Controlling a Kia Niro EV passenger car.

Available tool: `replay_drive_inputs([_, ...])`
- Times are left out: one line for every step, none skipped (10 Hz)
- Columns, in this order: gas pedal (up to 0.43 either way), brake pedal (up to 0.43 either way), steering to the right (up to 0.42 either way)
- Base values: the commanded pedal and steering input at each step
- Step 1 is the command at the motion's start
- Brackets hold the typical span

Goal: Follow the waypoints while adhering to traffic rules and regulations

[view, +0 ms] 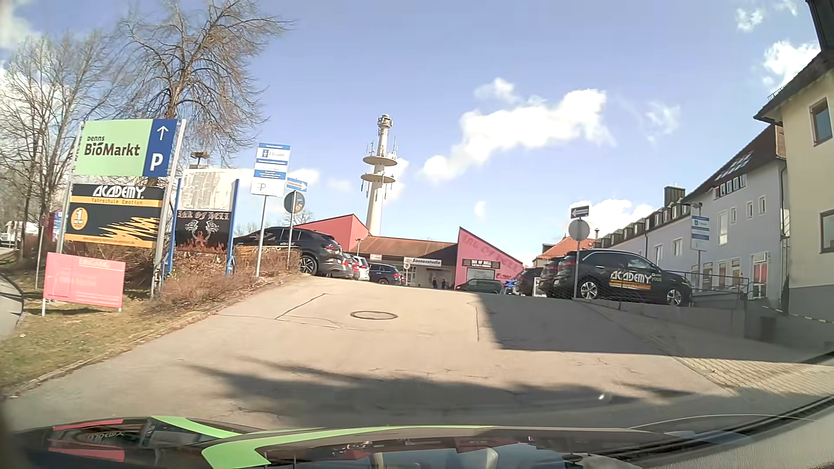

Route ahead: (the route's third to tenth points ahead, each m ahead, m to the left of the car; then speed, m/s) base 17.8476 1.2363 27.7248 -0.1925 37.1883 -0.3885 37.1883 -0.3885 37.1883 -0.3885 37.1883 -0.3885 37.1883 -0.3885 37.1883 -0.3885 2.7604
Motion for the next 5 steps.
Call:
replay_drive_inputs([0.169, 0.000, 0.215])
replay_drive_inputs([0.169, 0.000, 0.186])
replay_drive_inputs([0.169, 0.000, 0.147])
replay_drive_inputs([0.169, 0.000, 0.118])
replay_drive_inputs([0.169, 0.000, 0.090])
